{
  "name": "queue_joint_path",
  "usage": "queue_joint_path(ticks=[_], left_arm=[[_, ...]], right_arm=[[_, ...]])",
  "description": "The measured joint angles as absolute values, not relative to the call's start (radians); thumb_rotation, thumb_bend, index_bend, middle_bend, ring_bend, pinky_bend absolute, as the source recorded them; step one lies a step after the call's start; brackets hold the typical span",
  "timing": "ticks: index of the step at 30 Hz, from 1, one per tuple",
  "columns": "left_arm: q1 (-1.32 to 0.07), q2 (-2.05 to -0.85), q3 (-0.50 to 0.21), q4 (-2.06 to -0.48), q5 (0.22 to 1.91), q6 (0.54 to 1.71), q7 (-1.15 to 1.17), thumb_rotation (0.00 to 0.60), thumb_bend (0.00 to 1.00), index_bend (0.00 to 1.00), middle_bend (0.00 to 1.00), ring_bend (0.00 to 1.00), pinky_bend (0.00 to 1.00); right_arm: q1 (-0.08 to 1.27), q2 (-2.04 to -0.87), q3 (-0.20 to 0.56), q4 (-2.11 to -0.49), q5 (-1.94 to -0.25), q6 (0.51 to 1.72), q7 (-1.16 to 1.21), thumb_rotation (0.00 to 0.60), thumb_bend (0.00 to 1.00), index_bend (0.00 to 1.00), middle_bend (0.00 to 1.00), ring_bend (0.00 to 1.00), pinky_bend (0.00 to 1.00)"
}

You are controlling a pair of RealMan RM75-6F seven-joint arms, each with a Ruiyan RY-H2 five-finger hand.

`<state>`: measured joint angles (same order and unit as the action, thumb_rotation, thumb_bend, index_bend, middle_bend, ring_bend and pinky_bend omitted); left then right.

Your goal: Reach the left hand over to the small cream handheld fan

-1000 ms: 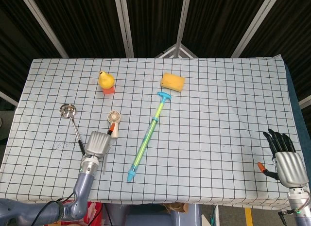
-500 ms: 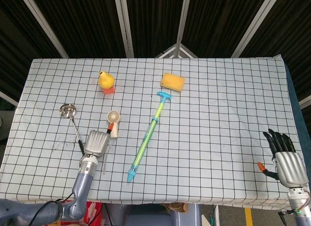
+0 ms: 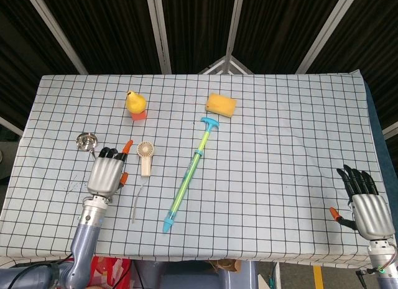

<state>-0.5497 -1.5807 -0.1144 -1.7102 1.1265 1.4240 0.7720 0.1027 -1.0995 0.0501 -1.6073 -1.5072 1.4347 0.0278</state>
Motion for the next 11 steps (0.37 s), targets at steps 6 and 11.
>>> queue_joint_path(ticks=[6,11], left_arm=[[-0.451,-1.445,-0.018,-1.785,1.204,1.49,0.696,0.6,0.16,0.0,0.0,0.0,0.0],[-0.354,-1.356,0.076,-1.784,1.295,1.567,0.626,0.6,0.13,0.0,0.0,0.0,0.0]], right_arm=[[0.102,-1.102,0.051,-1.609,-1.506,1.437,0.015,0.6,0.28,0.06,0.0,0.0,0.0],[0.101,-1.105,0.053,-1.611,-1.503,1.44,0.008,0.6,0.28,0.06,0.0,0.0,0.0]])
